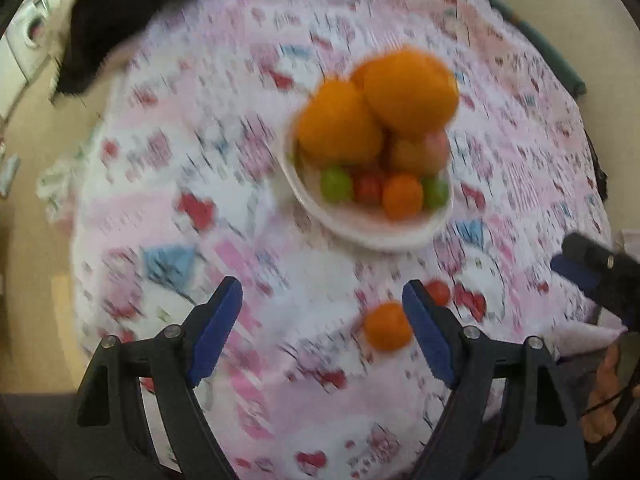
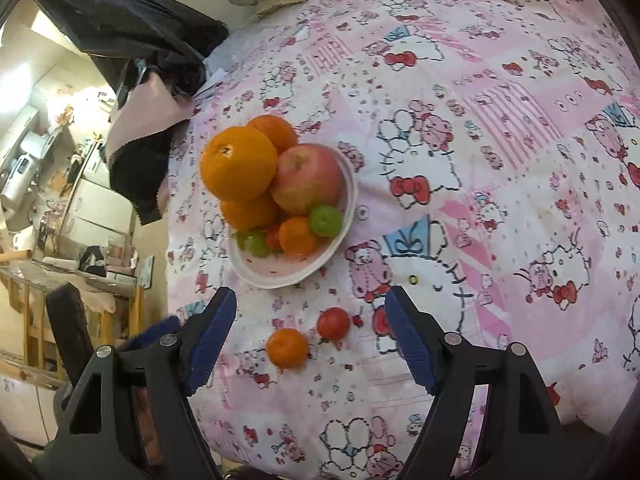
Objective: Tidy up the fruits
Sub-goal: 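Lower the left tool onto the small tangerine and close on it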
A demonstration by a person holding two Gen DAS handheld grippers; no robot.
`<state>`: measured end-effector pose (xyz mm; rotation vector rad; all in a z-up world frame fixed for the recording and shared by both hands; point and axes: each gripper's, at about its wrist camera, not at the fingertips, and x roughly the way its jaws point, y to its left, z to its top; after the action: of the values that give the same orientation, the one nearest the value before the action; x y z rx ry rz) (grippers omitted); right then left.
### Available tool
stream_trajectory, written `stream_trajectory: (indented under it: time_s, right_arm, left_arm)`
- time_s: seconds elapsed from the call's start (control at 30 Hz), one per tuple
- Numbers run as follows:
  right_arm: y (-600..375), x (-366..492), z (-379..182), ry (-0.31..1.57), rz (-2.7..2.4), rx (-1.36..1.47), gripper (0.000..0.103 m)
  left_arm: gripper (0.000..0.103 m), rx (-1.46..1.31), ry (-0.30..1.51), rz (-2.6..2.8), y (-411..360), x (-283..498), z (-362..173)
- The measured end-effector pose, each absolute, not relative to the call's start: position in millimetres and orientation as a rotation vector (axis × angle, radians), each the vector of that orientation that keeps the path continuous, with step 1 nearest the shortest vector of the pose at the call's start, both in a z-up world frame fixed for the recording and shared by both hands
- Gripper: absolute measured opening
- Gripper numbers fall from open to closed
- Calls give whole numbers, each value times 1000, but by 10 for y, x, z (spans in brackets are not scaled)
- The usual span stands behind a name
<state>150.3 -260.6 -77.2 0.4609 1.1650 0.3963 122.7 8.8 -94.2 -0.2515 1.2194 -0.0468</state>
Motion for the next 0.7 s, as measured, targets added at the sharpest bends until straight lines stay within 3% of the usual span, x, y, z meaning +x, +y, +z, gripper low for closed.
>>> stream_trajectory:
  time_s: [0.53, 0.67, 0.7]
  right_arm:
    - [-2887, 1550, -1001, 1219, 327, 499, 79]
    - [-2856, 1579, -1009, 1223, 330, 497, 79]
    - [-2843, 1583, -1015, 1226, 331, 494, 79]
  left_arm:
    - [78, 1, 1351, -176, -774, 1207, -1416]
    - [64, 17, 1379, -190, -824, 1255, -1519]
    - [51, 23, 1386, -192, -834, 1263, -1546]
